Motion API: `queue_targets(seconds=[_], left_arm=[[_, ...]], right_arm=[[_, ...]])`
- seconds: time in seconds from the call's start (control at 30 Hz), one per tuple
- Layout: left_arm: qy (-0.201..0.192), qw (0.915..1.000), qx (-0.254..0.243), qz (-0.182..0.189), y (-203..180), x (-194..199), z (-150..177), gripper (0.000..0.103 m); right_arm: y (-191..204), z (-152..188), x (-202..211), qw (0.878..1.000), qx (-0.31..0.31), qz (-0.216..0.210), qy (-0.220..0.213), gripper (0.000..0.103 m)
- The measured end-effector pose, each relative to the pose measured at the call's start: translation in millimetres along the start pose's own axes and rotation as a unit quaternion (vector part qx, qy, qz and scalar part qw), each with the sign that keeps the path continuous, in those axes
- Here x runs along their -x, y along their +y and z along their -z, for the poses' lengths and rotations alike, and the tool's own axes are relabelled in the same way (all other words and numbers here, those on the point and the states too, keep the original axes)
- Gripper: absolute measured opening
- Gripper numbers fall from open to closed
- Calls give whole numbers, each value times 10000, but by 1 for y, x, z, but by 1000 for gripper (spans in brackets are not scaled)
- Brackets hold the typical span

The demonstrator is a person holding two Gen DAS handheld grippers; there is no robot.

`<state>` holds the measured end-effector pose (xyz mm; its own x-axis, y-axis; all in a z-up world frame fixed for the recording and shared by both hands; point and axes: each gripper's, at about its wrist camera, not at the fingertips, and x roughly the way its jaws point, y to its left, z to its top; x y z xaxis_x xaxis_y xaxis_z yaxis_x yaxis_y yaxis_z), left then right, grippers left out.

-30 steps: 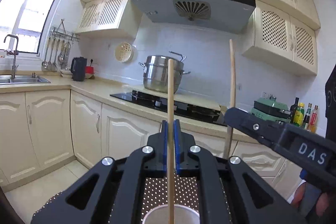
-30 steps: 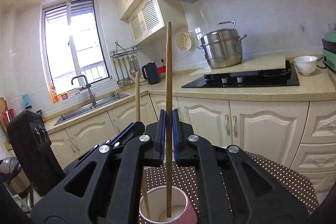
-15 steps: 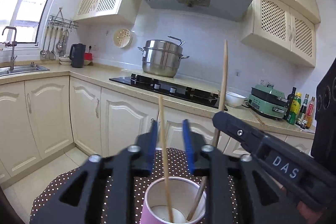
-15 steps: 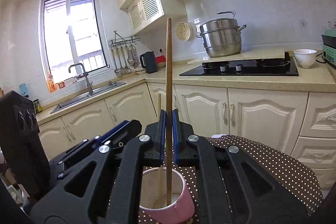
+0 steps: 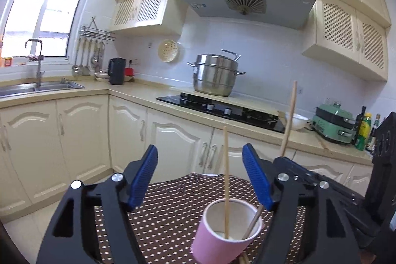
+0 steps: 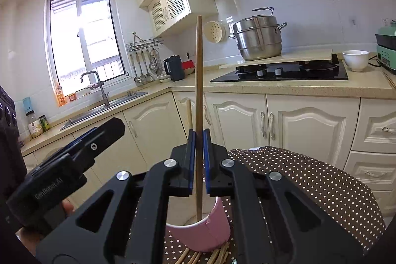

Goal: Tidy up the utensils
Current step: 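Withdraw the open left tool from the cup back over the utensil pile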

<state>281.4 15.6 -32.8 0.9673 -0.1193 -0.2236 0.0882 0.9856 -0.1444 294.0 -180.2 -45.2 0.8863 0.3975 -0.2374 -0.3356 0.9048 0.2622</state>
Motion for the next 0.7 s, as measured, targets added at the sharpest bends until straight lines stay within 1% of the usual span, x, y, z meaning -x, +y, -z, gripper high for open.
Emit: queue_targets(seconds=[0.1,0.17,0.23,0.27,0.3,0.4,0.47,0.7], left_arm=[[58,9998,-77,-184,3,9,1,71],[68,9997,-92,-215,6,16,0,71],[74,9996,-124,-250,8,23,-1,72],[81,9995,-132,-286,9,27,-1,72],[92,9994,-133,-307,9,29,-1,72],[135,9993,-137,-310,14,42,-1,73],[132,9991,-202,-358,17,53,1,73],[234,9987,-303,-347,25,85,10,74]], right_arm=[[3,3,4,10000,-15,48,44,8],[6,4,8,10000,-9,93,32,14],[7,6,16,9999,-55,141,-27,37],[7,7,20,9998,-86,148,-68,44],[7,7,24,9997,-122,151,-119,48],[7,8,35,9994,-179,248,-136,48],[9,9,44,9990,-169,389,-146,50],[22,12,78,9981,-100,574,-207,55]])
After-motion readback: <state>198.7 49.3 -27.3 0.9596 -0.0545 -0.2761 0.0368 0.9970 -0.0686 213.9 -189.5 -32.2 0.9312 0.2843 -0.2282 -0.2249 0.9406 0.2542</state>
